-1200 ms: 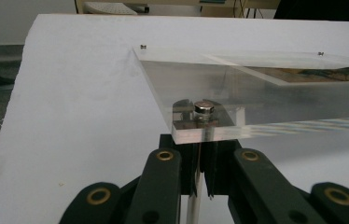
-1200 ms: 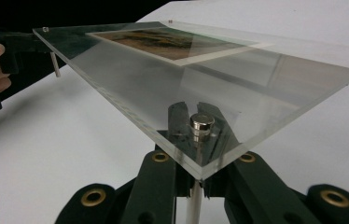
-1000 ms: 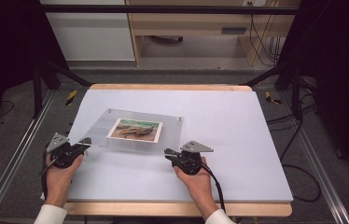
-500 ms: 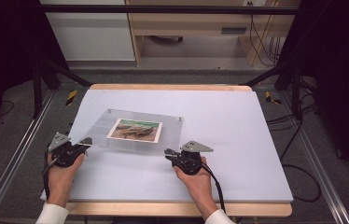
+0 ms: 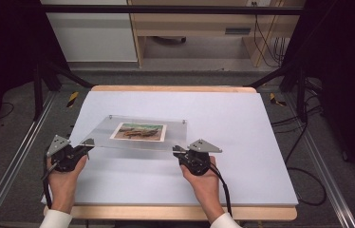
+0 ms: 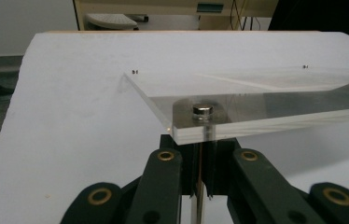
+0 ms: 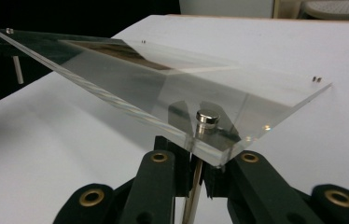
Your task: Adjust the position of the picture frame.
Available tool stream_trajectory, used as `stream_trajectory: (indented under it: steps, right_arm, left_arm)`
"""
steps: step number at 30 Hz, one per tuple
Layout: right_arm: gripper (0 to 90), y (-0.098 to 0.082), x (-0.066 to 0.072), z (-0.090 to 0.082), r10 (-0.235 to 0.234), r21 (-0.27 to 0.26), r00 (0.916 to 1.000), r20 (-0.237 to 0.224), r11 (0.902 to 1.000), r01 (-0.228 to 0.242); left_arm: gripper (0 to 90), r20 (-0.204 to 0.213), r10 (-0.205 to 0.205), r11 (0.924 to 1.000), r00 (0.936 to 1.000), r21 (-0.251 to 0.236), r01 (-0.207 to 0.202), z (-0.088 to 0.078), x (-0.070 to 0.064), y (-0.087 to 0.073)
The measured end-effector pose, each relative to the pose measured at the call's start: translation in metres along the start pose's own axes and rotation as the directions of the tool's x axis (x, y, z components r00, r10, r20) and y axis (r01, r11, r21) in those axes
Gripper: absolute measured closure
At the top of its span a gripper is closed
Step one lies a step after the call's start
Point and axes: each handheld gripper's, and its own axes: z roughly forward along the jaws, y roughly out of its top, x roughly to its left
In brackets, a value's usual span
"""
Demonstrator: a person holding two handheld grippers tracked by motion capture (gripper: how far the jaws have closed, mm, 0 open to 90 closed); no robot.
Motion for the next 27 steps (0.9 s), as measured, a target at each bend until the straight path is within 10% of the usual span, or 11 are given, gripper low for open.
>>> stream_trajectory:
  steps: [27]
  right_arm:
    - [82.9,0.013,-0.018,-0.033,-0.009,-0.039,0.9988,0.048,0.9992,0.011]
  left_arm:
    - [84.1,-0.007,0.018,0.9979,0.9998,-0.062,-0.019,-0.006,-0.041,0.009]
